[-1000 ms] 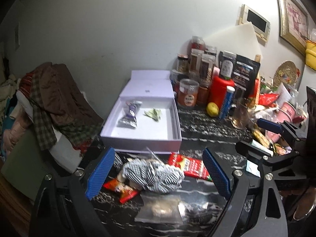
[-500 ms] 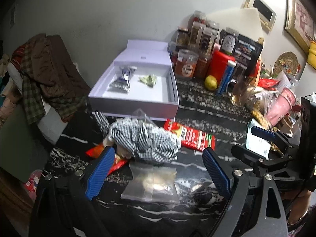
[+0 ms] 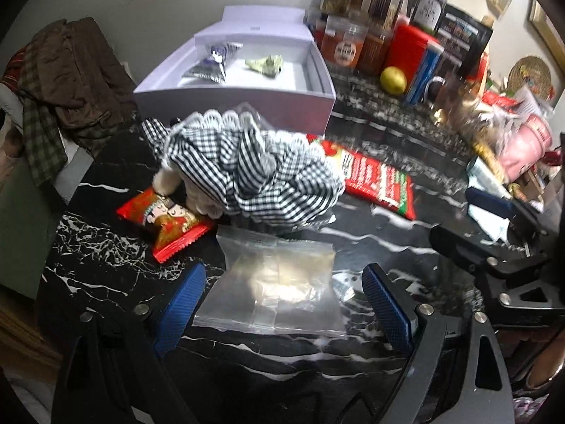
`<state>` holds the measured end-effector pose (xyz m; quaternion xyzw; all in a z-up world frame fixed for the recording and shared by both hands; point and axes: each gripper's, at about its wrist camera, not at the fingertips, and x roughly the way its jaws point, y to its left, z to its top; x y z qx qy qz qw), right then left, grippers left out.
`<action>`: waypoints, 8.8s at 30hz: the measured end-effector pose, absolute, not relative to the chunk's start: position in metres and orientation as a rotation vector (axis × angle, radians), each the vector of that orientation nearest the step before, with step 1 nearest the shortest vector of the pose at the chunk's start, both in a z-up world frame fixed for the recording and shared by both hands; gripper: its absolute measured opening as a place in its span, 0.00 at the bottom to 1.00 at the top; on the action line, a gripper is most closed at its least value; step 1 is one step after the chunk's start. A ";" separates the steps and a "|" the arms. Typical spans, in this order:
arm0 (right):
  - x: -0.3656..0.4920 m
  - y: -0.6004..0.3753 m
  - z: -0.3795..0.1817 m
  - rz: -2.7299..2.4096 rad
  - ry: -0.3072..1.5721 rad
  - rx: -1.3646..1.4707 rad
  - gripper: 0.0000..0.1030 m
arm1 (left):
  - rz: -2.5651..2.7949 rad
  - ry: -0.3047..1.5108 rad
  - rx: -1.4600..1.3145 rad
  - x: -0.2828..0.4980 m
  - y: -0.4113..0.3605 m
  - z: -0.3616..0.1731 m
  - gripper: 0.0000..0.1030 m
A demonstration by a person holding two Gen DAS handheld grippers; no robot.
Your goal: Organize soft objects
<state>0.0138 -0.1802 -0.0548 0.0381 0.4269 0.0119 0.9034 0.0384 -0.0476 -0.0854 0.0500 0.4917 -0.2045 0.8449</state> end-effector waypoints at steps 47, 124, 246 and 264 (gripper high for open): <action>0.088 -0.184 -0.100 0.202 0.980 -0.115 0.61 | -0.411 1.086 0.025 0.035 -0.047 -0.102 0.69; -0.028 -0.224 -0.057 0.039 0.905 0.224 0.43 | -0.607 0.821 0.009 -0.001 -0.075 -0.026 0.68; 0.323 -0.208 -0.057 0.157 0.897 0.138 0.49 | -0.287 0.958 0.140 0.343 -0.074 -0.075 0.72; 0.264 -0.209 0.030 0.103 0.733 0.073 0.54 | -0.311 0.775 0.137 0.282 -0.085 0.020 0.72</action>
